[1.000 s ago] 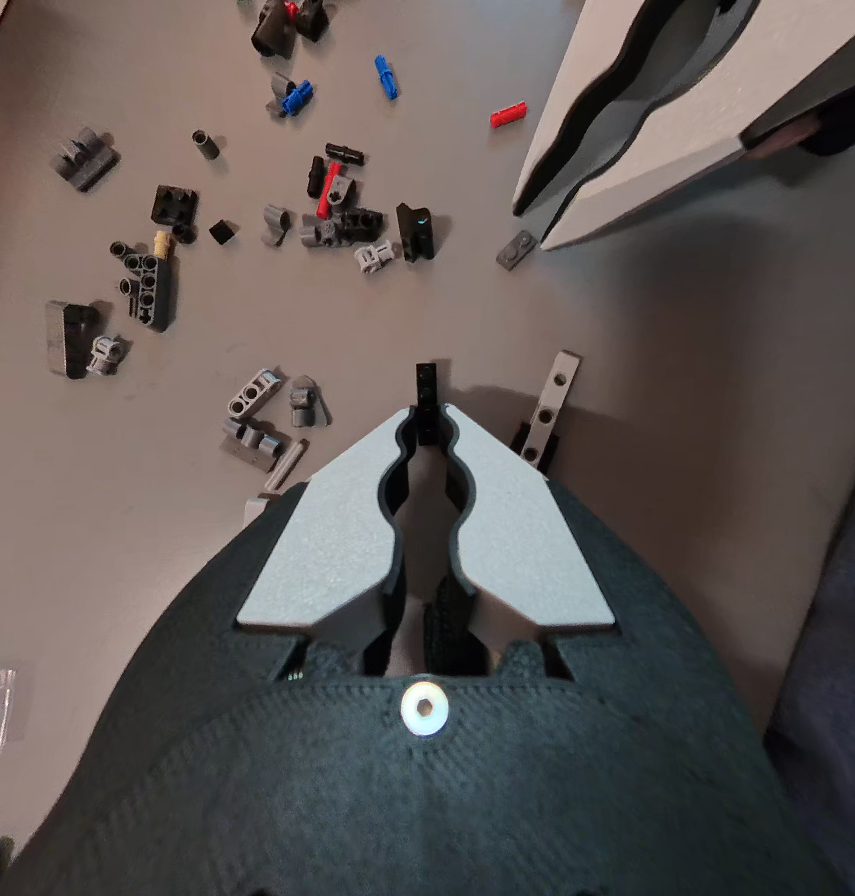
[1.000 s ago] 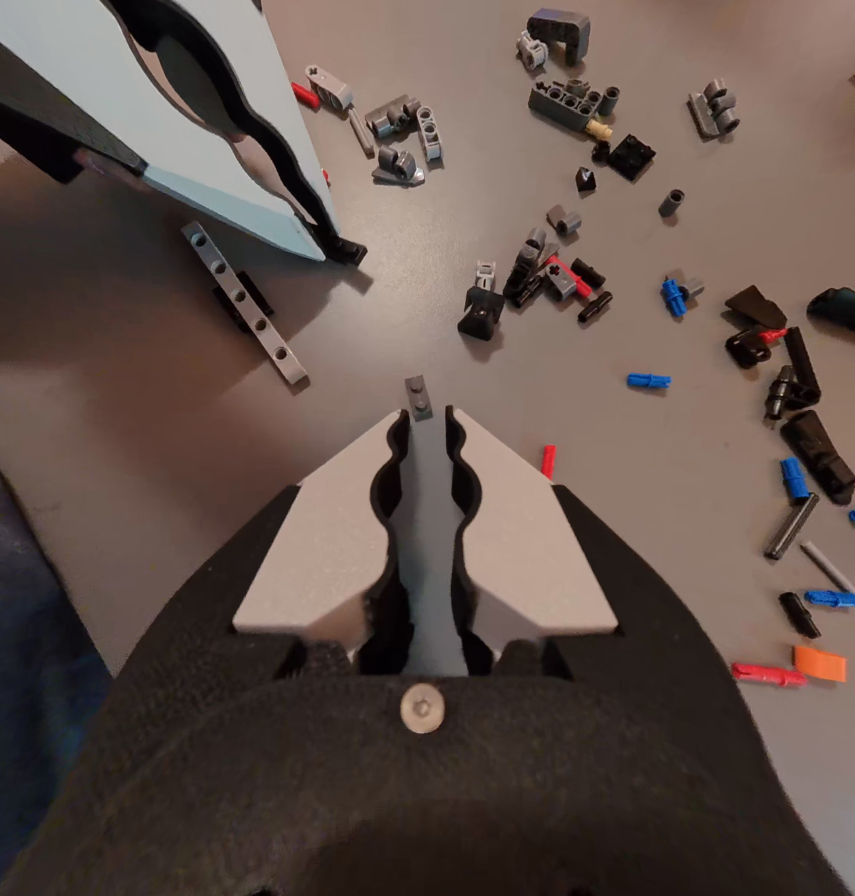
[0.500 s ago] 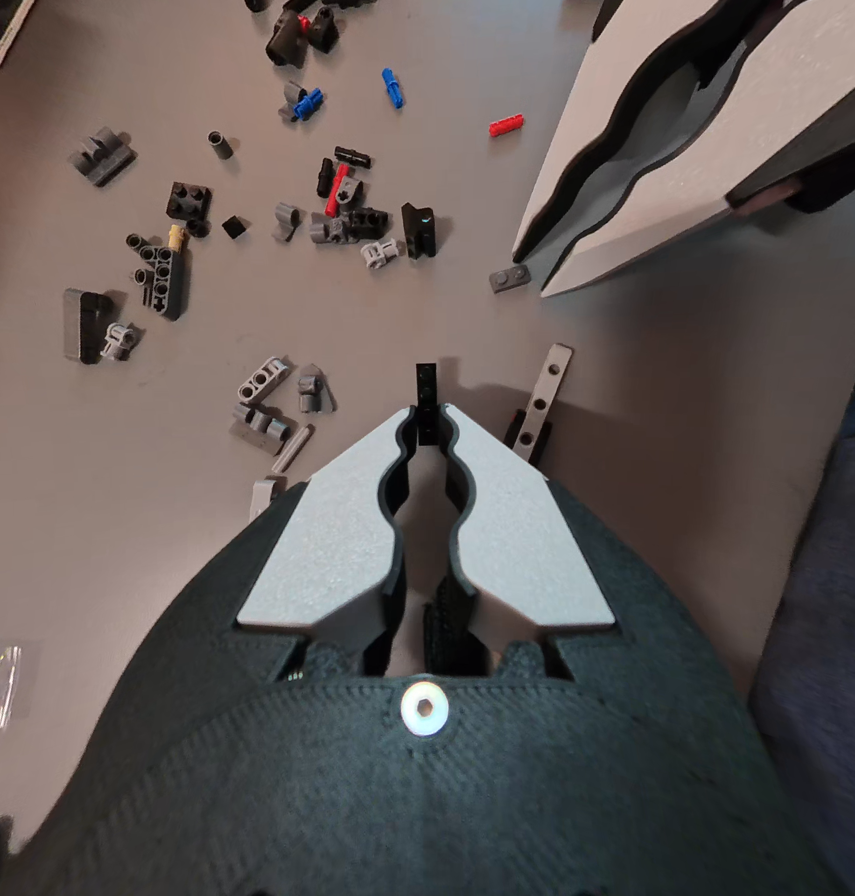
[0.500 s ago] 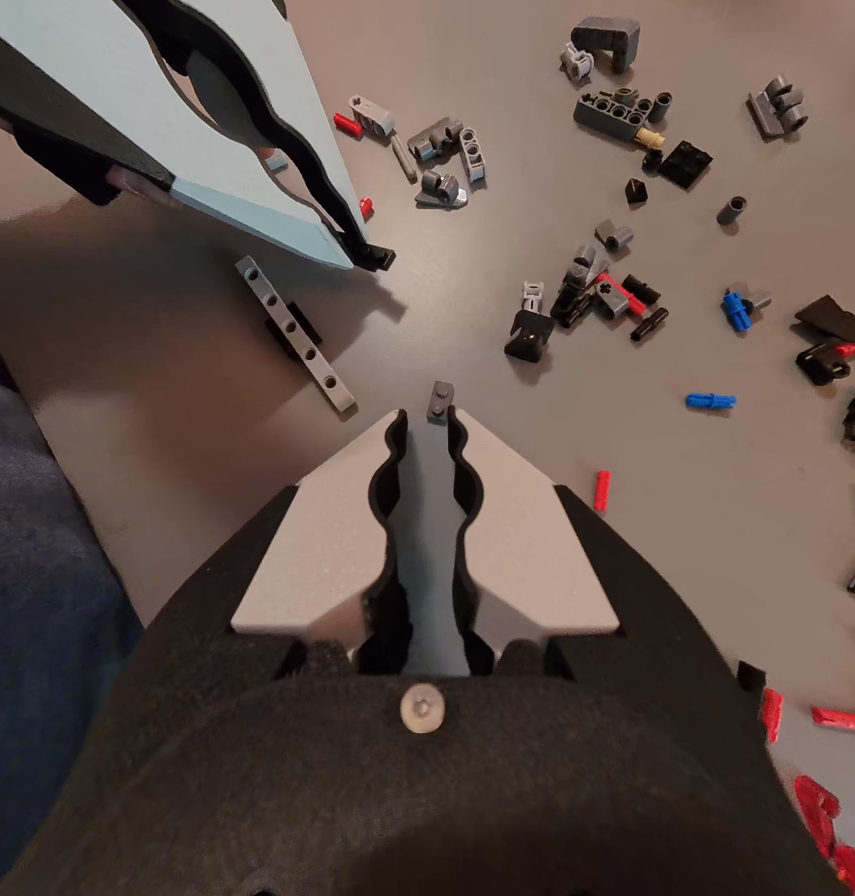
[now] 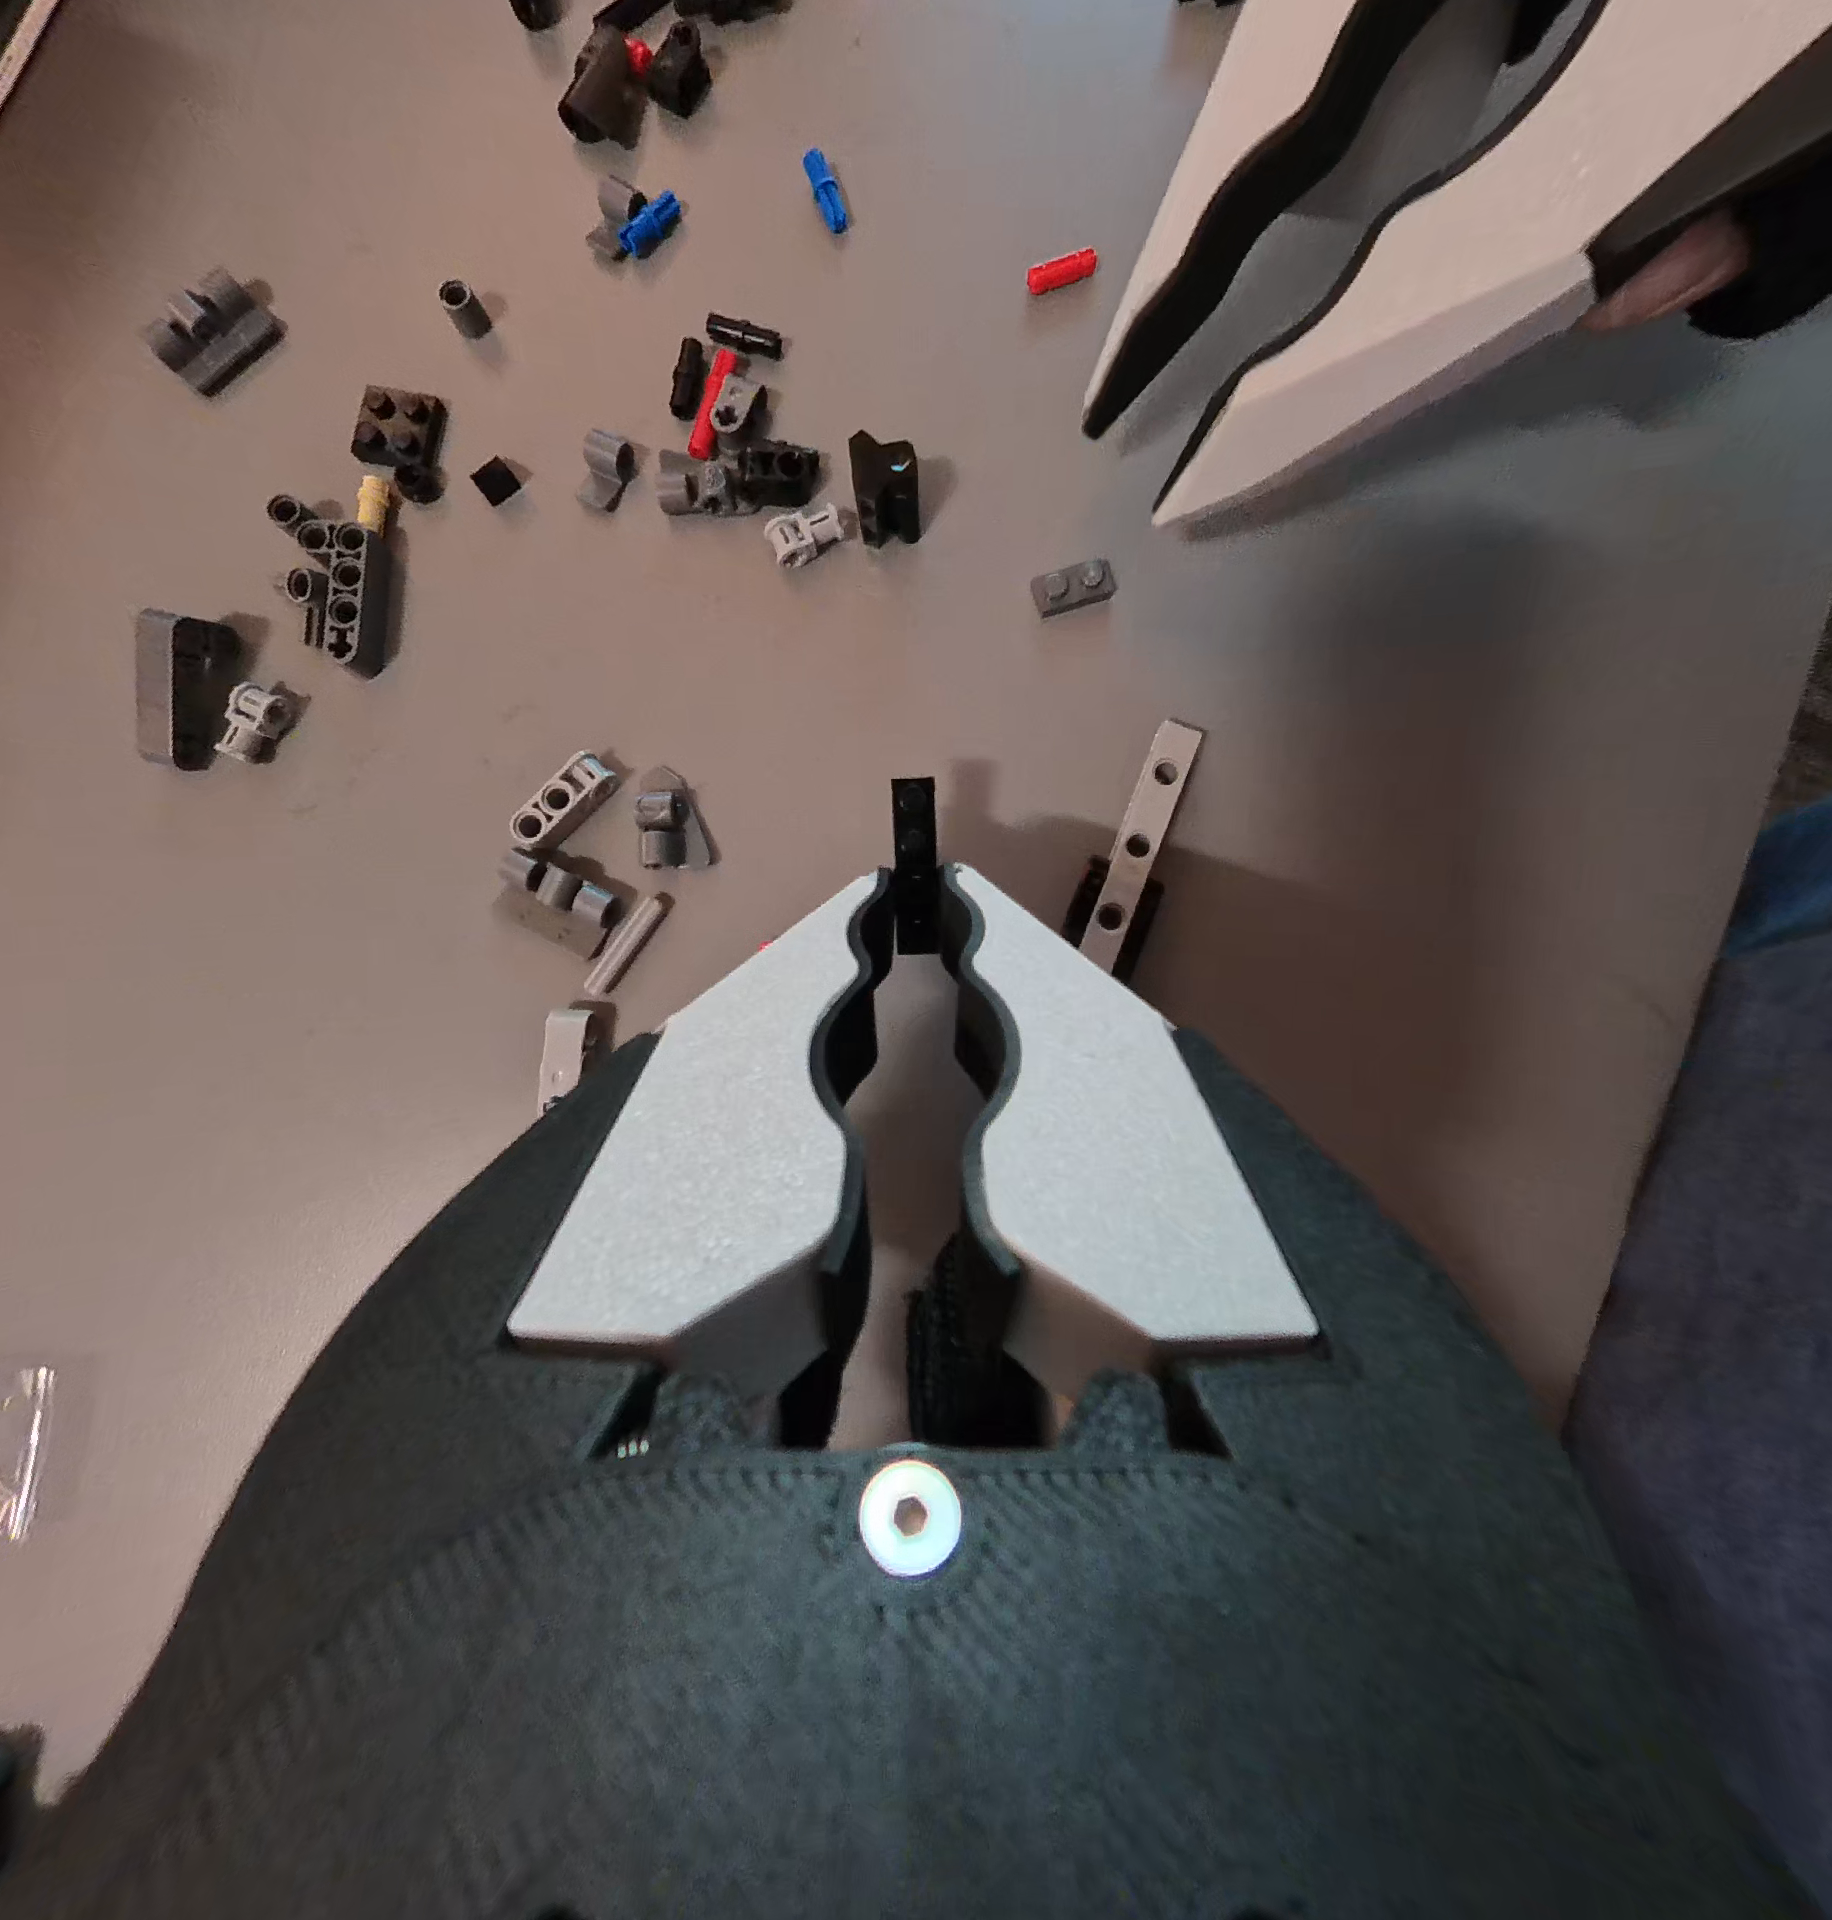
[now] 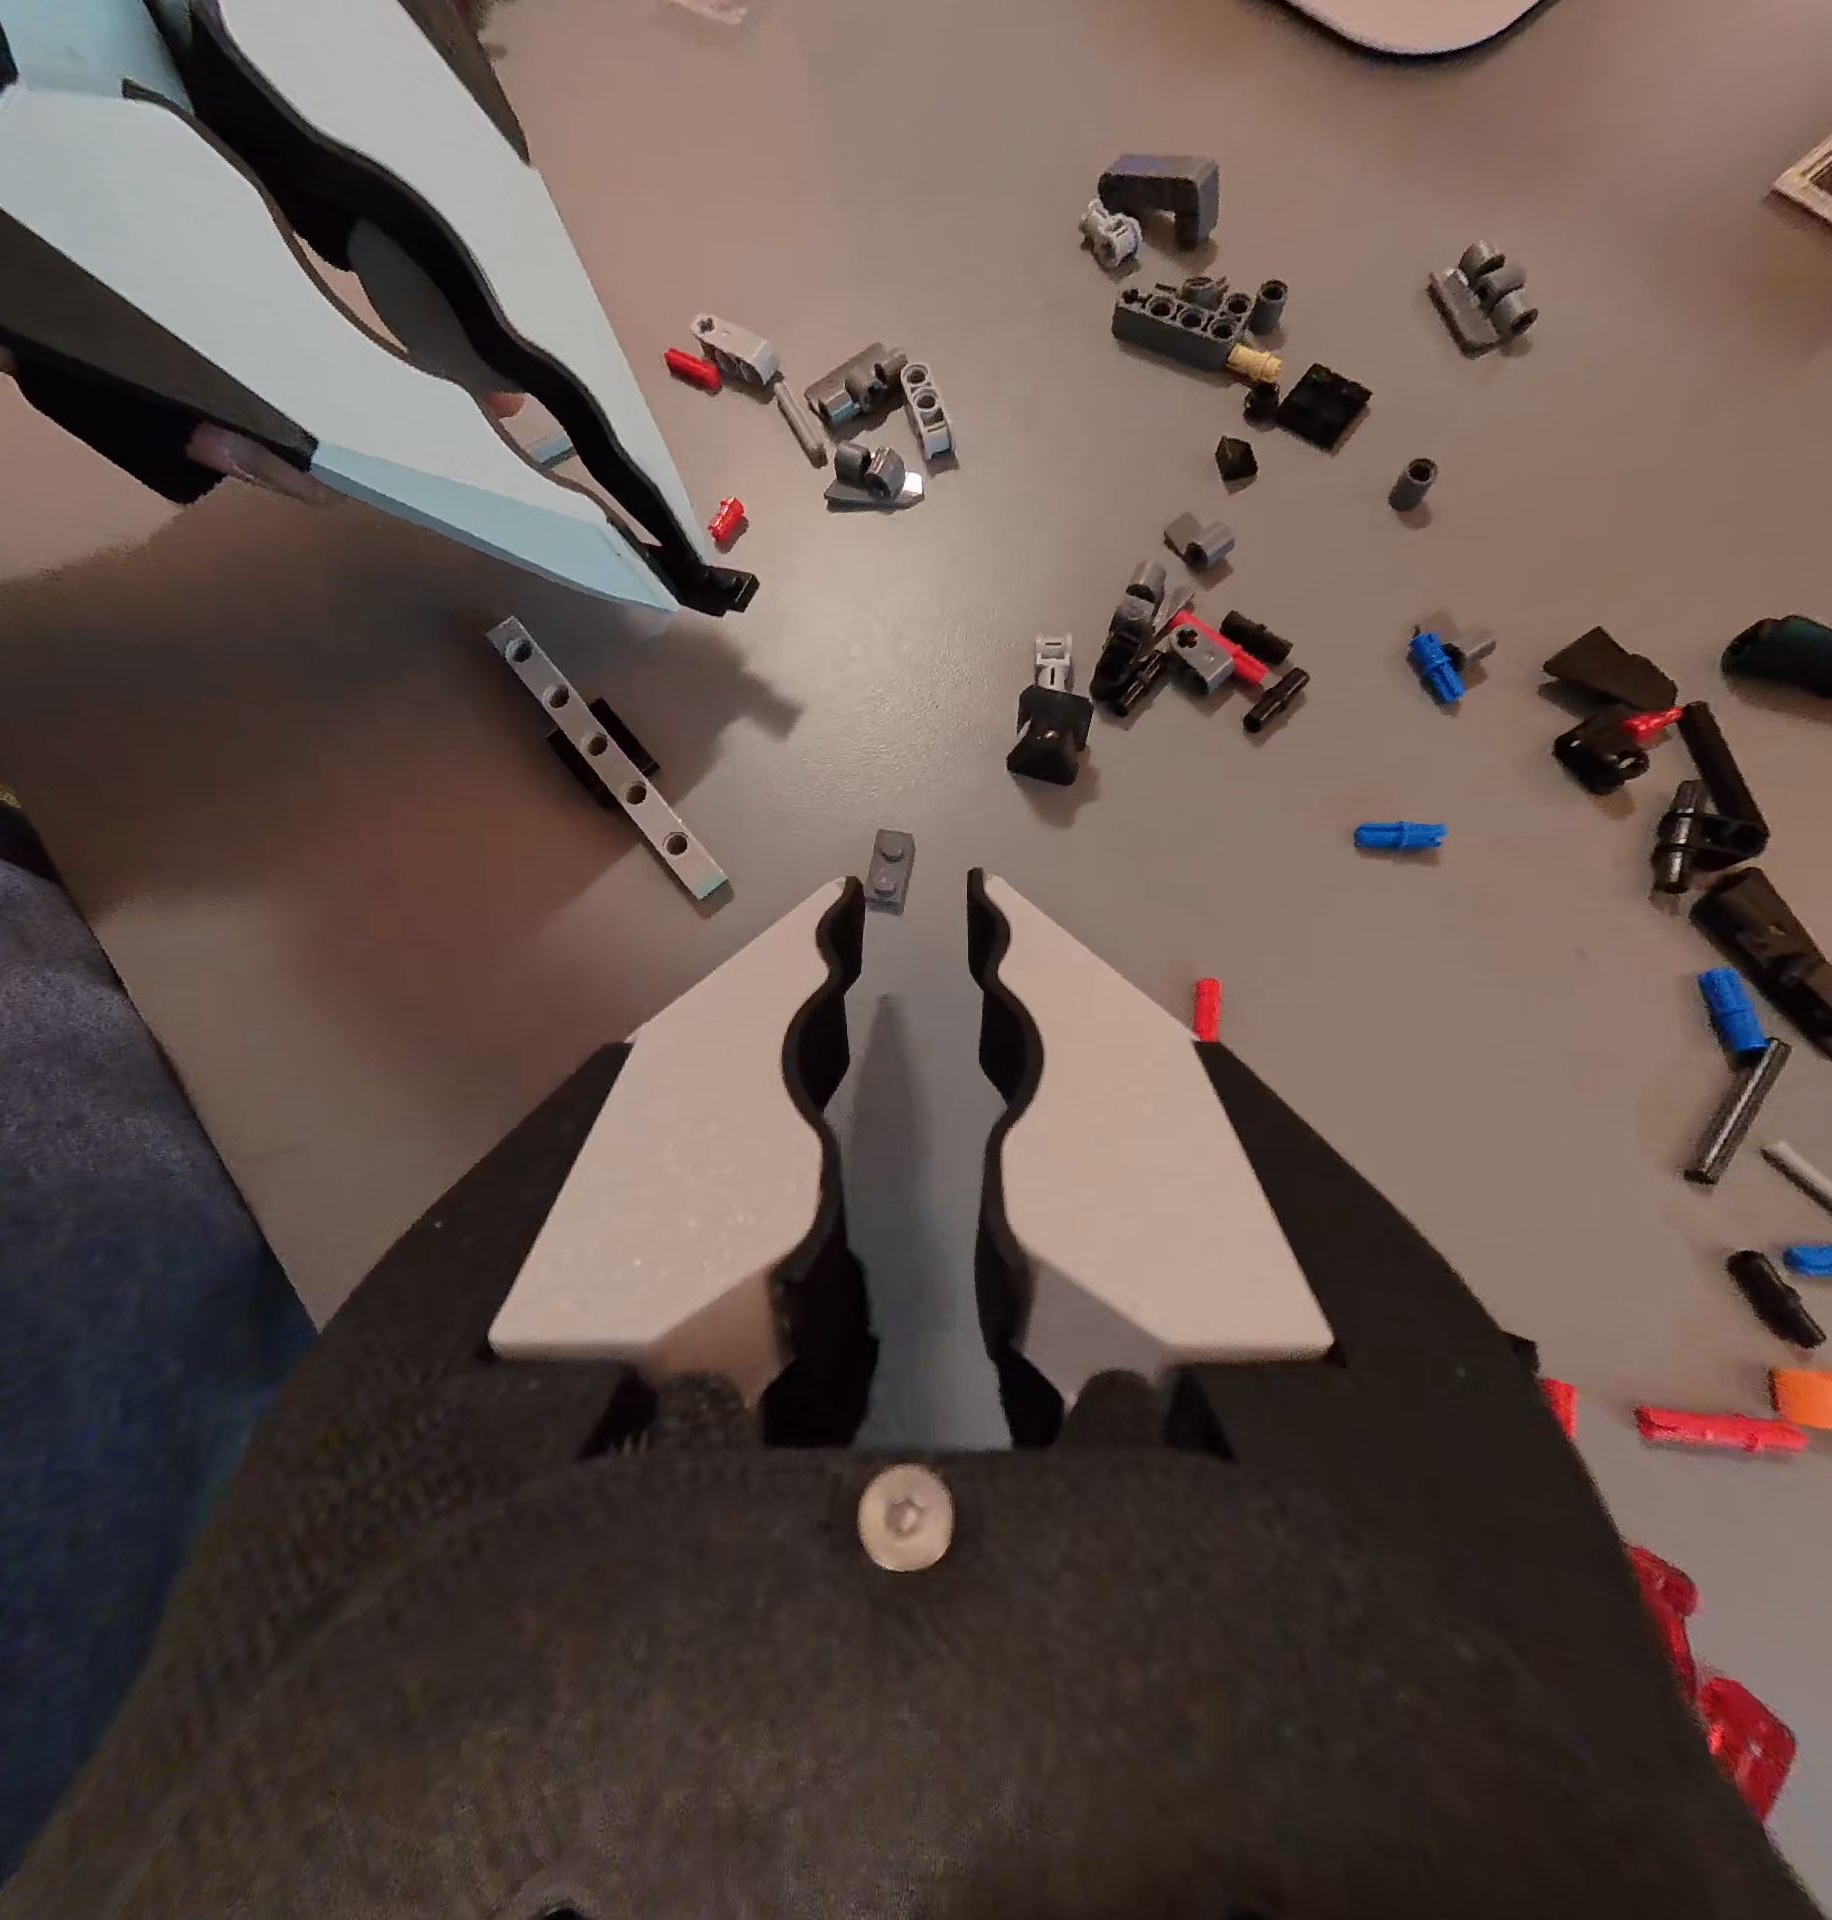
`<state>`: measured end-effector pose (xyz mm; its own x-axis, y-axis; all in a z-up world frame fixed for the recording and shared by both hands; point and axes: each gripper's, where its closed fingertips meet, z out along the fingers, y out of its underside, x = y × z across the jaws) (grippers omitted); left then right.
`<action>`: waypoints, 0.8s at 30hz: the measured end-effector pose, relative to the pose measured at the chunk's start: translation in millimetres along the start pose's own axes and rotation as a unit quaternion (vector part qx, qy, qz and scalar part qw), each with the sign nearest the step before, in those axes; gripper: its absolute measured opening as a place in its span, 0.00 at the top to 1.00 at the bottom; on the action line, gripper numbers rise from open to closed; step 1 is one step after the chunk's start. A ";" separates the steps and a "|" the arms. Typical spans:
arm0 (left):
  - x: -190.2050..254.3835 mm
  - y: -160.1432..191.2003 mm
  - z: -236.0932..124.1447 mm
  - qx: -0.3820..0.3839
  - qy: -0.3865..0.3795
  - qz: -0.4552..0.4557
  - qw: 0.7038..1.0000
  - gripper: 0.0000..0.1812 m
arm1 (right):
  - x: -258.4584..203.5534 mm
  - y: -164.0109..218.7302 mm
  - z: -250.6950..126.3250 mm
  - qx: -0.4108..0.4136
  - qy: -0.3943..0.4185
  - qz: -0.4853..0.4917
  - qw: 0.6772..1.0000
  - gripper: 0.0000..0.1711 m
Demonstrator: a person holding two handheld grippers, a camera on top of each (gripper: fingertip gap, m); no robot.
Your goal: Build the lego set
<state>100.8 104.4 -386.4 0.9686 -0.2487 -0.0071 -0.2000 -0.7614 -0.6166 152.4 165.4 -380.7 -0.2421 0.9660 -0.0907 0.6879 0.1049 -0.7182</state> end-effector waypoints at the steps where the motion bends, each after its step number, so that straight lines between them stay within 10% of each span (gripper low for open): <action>1: 0.8 -0.7 -0.3 0.000 0.002 0.000 1.000 0.96 | 1.4 -1.3 -1.2 0.003 0.001 0.001 1.000 0.90; 24: 32.5 -22.4 31.4 -0.073 0.037 -0.015 0.997 0.96 | -1.4 4.7 1.0 0.001 -0.067 0.014 0.998 0.98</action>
<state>141.5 132.1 -397.6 0.9618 -0.2645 0.0703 -0.1967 -0.8467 -0.4943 155.3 164.3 -384.6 -0.3119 0.9282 -0.2027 0.6944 0.0771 -0.7154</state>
